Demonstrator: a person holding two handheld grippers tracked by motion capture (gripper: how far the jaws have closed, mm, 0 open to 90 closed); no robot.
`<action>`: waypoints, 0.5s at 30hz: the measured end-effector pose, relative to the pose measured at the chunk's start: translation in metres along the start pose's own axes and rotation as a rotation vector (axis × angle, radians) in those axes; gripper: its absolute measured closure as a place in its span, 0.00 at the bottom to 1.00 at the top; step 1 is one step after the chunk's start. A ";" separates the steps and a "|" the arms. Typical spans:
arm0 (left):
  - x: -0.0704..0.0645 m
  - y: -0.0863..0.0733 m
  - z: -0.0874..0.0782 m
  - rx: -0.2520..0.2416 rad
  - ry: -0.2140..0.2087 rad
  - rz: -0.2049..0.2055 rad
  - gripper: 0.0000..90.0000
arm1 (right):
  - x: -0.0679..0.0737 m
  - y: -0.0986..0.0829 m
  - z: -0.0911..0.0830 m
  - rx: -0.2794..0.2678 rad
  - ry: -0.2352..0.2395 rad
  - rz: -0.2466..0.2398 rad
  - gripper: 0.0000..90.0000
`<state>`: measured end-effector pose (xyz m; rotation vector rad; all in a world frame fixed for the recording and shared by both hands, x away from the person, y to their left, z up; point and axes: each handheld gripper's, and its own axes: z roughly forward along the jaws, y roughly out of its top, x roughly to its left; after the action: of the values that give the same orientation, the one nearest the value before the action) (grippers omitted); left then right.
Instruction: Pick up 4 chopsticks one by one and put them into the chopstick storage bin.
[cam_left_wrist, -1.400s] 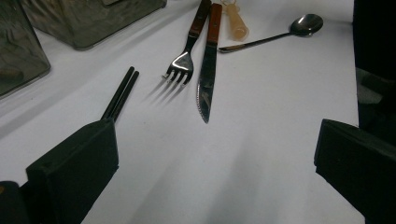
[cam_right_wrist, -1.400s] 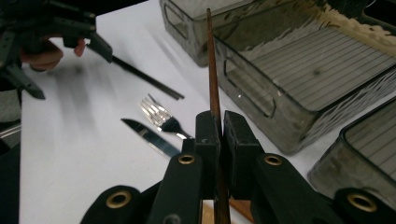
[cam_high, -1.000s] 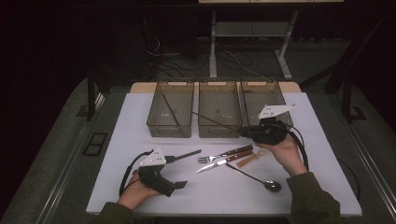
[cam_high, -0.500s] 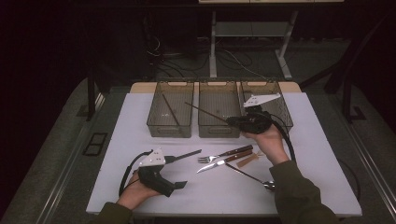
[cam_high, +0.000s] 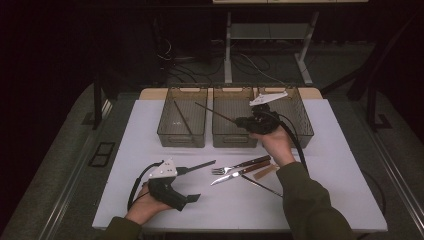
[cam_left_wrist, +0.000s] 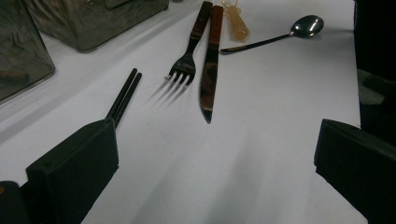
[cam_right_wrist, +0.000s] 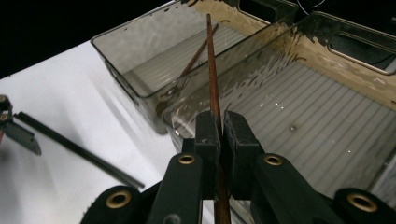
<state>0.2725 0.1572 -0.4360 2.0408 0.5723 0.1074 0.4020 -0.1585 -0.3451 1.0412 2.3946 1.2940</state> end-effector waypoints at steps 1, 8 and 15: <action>0.000 0.000 0.000 0.000 -0.001 0.001 0.00 | 0.001 0.002 0.002 0.006 -0.004 0.002 0.94; 0.000 0.000 0.000 -0.008 -0.004 -0.001 0.00 | 0.008 0.016 0.021 0.015 -0.026 0.002 0.94; 0.000 0.001 -0.001 -0.014 -0.007 0.002 0.00 | 0.015 0.030 0.040 0.022 -0.043 -0.005 0.94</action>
<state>0.2725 0.1574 -0.4352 2.0279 0.5639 0.1052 0.4256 -0.1116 -0.3425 1.0575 2.3836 1.2340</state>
